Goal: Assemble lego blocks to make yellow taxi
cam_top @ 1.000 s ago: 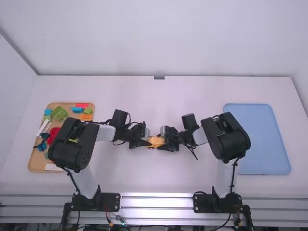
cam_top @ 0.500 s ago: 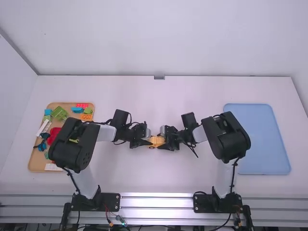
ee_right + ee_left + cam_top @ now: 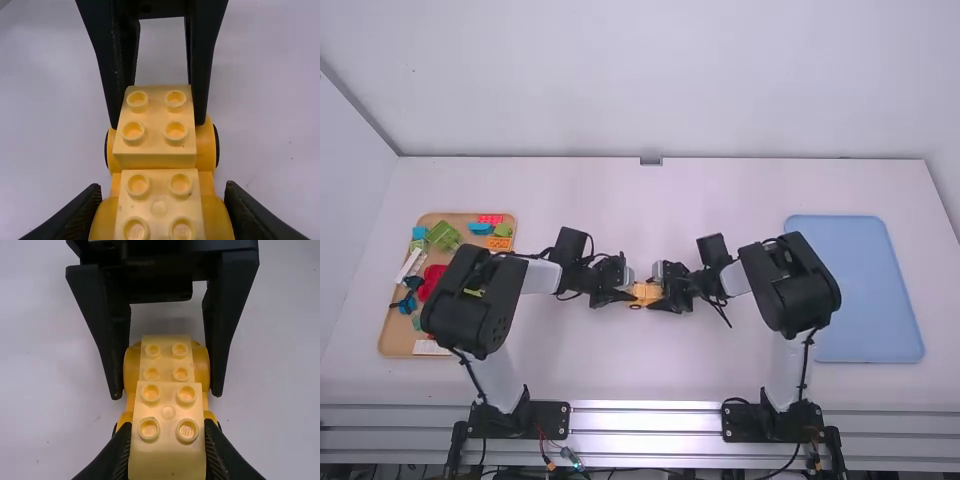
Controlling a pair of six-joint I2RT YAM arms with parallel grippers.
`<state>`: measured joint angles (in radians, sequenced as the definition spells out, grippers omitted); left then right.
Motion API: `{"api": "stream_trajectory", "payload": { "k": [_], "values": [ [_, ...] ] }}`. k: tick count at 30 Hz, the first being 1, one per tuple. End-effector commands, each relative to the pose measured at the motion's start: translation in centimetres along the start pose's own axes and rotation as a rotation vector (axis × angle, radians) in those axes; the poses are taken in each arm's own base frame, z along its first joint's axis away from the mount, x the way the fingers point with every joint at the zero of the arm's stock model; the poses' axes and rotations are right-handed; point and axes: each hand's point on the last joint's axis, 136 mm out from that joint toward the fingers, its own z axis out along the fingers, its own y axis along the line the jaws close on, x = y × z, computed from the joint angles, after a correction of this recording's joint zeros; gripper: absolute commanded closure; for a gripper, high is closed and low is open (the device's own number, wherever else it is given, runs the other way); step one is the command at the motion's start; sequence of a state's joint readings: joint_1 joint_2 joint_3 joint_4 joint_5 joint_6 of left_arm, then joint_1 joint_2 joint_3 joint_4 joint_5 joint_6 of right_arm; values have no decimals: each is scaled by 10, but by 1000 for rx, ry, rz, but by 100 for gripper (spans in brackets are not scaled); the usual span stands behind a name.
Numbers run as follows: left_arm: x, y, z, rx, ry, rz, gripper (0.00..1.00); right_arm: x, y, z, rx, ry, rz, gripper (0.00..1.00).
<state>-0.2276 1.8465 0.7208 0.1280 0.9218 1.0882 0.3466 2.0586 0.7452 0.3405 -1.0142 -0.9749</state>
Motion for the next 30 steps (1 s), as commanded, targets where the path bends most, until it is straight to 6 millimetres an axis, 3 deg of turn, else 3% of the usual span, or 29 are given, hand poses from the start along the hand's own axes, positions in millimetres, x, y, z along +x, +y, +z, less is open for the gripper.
{"api": "stream_trajectory", "payload": {
  "k": [1,3,11,13,20,22,24,25,30],
  "values": [
    [-3,-3,4,17,-3,5,66,6,-1,2,3,18,17,57],
    [-2,-2,3,15,-3,4,62,6,-1,2,3,18,17,57],
    [-3,-2,4,15,-4,8,60,6,-1,2,2,18,17,57],
    [-5,2,1,-1,-12,18,47,6,-2,2,5,22,19,57],
    [-31,16,-24,-53,-90,-32,42,6,-2,2,4,21,21,57],
    [-34,15,-25,-47,-105,-33,50,6,-2,2,4,21,22,57],
    [-38,10,-23,-22,-125,-36,92,6,-1,2,4,21,22,57],
    [-39,7,-20,-5,-134,-37,98,6,-1,2,4,21,23,57],
    [-23,6,-4,-4,-71,-61,98,6,-1,2,3,21,23,57]
  ]
}}
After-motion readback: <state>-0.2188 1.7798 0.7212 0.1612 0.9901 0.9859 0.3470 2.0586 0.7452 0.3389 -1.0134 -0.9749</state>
